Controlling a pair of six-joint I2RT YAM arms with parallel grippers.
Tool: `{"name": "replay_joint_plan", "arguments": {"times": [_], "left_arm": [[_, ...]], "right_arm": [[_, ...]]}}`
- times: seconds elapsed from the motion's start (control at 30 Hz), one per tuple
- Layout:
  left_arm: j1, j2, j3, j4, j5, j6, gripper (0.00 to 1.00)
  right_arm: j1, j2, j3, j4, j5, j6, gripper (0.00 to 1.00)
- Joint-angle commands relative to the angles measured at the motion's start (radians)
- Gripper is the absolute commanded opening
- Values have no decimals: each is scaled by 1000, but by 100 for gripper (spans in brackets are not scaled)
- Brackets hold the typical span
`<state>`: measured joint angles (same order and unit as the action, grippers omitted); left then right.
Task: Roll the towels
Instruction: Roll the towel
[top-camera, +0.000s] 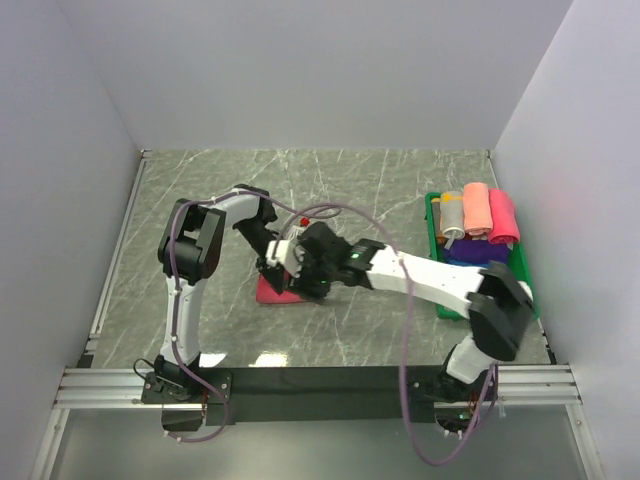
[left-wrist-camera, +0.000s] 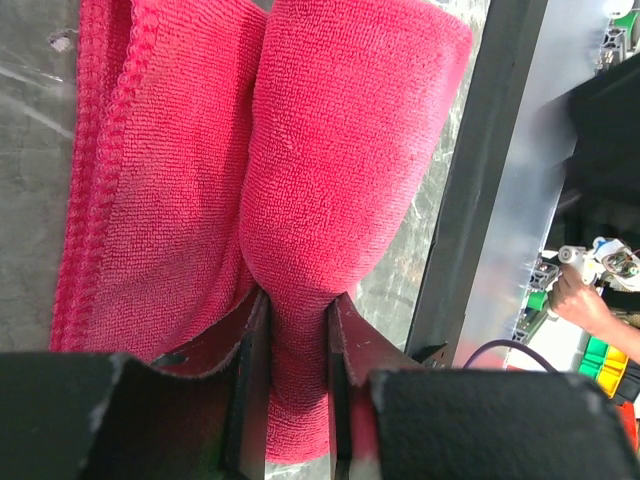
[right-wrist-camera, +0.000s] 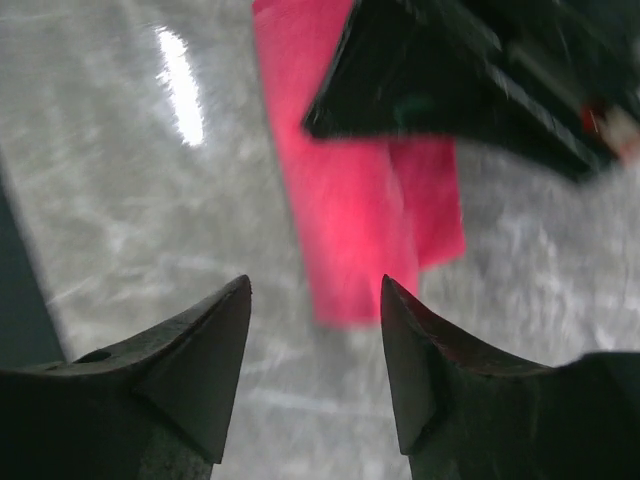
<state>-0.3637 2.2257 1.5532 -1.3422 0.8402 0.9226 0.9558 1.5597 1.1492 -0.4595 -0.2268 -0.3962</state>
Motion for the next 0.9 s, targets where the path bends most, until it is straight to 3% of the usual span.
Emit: {"name": "replay_joint_plan", "arguments": {"times": [0.0,0.23,0.33,0.37,0.43,0.47,0.53,0.8,0.87], "left_arm": [[0,84,-44,207,-196,73,23],[2,91,-39,209,-201,73,27],[3,94,-28,207,-190,68,29],[8,91,-28,209,-182,61,30],[19,72,-31,218,-159,55,34],[32,65,-33,216,-133,50,36],[52,33,-42,207,-109,47,41],[261,-119,-87,161,77,33,57],[337,-194,-139,233,108,-29,60]], "right_arm": [[32,91,90,119,75,-87,62],[63,249,139,101,44,-190,59],[63,289,132,73,4,-202,47],[61,299,132,62,-15,-204,35],[57,326,133,29,-38,-204,23],[52,333,135,13,-55,-201,11],[37,347,135,-25,-97,-194,2],[-78,384,171,-182,-285,-148,0],[-116,407,210,-217,-342,-136,0]]}}
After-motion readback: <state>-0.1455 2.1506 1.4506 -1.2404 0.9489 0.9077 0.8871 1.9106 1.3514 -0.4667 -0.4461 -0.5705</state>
